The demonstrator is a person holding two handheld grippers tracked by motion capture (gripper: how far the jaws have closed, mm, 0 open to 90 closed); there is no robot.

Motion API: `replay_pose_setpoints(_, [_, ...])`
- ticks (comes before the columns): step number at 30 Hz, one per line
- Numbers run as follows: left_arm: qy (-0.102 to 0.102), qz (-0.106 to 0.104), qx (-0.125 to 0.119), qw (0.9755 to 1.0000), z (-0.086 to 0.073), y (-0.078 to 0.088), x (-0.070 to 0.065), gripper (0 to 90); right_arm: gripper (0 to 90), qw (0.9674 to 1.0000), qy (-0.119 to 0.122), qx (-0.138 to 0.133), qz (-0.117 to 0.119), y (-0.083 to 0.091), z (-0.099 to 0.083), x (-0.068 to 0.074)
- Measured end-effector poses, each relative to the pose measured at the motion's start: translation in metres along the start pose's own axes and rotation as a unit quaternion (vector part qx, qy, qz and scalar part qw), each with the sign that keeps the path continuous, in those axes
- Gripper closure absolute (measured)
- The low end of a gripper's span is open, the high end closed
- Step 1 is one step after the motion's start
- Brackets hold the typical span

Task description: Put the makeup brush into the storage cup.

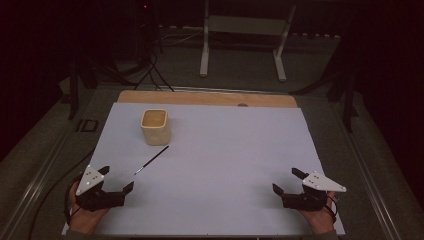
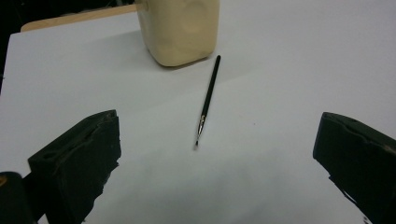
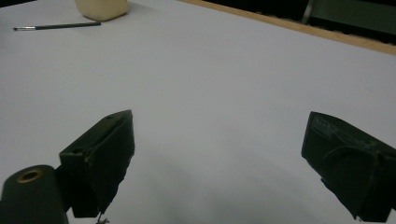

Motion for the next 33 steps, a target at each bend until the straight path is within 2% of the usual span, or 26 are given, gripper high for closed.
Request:
replay_pose_setpoints(13, [-0.007, 0.000, -0.011, 0.9999, 0.003, 0.001, -0.003, 2.1, 9.4, 0.9999, 0.008, -0.015, -0.001, 0.002, 0.004, 0.002])
replay_pose_setpoints(20, [-0.010, 0.000, -0.014, 0.9998, 0.005, 0.001, -0.005, 2.1, 9.4, 0.9996, 0.012, -0.023, 0.007, 0.003, 0.005, 0.003])
replay_pose_setpoints(28, [0.003, -0.004, -0.031, 0.9995, 0.013, 0.005, -0.004, 2.1, 9.4, 0.9994, 0.011, -0.030, 0.015, 0.004, 0.009, 0.007])
replay_pose_setpoints(33, [-0.003, -0.009, -0.034, 0.9994, 0.020, 0.005, -0.006, 2.0, 9.4, 0.9993, 0.012, -0.032, 0.018, 0.003, 0.010, 0.008])
Point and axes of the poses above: each handheld gripper's, and its own axes: y roughly backward along the jaws, z roughly out of its top, x roughly to its left, the point moved 6 cm from there along -y, roughly forward along the jaws, and after that the axes turned 15 degrees about x, right-handed, at the moved point
